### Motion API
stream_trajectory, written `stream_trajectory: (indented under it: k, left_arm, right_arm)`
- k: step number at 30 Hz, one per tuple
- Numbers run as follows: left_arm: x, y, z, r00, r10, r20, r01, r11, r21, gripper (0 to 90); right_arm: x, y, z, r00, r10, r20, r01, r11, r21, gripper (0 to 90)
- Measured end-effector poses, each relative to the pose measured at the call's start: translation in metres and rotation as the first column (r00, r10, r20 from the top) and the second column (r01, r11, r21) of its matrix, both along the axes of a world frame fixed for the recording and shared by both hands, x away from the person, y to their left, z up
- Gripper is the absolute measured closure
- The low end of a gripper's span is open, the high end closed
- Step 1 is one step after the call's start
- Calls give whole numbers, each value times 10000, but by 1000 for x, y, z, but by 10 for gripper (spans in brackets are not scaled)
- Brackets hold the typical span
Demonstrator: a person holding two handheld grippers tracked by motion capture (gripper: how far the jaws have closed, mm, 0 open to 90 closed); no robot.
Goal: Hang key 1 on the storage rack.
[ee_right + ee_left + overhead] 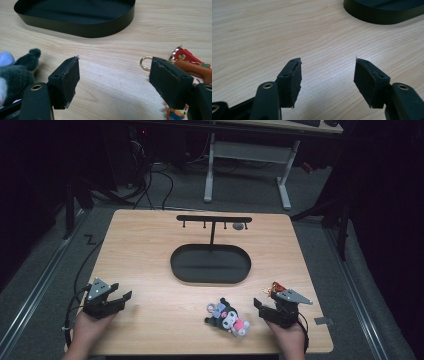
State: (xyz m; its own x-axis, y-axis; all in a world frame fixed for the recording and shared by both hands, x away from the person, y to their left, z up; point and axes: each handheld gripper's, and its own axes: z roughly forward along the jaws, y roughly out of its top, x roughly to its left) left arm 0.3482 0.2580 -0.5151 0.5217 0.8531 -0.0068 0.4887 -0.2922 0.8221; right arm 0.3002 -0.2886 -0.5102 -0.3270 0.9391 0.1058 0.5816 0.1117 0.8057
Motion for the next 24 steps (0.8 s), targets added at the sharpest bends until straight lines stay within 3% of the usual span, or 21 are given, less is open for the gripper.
stream_trajectory:
  k: [7,11,24]
  left_arm:
    - [0,-4,0,10000,4,21,-4,10000,48,387]
    - [-2,-8,-1,9999,-120,-11,120,9998,158,381]
    - [-4,-17,-4,9994,-355,-39,356,9978,555,371]
  right_arm:
    - [1,2,-2,9999,104,-111,-104,9999,-67,249]
    - [0,6,-1,9999,147,-28,-148,9979,-638,292]
    - [1,18,1,9959,792,-427,-838,9892,-1201,301]
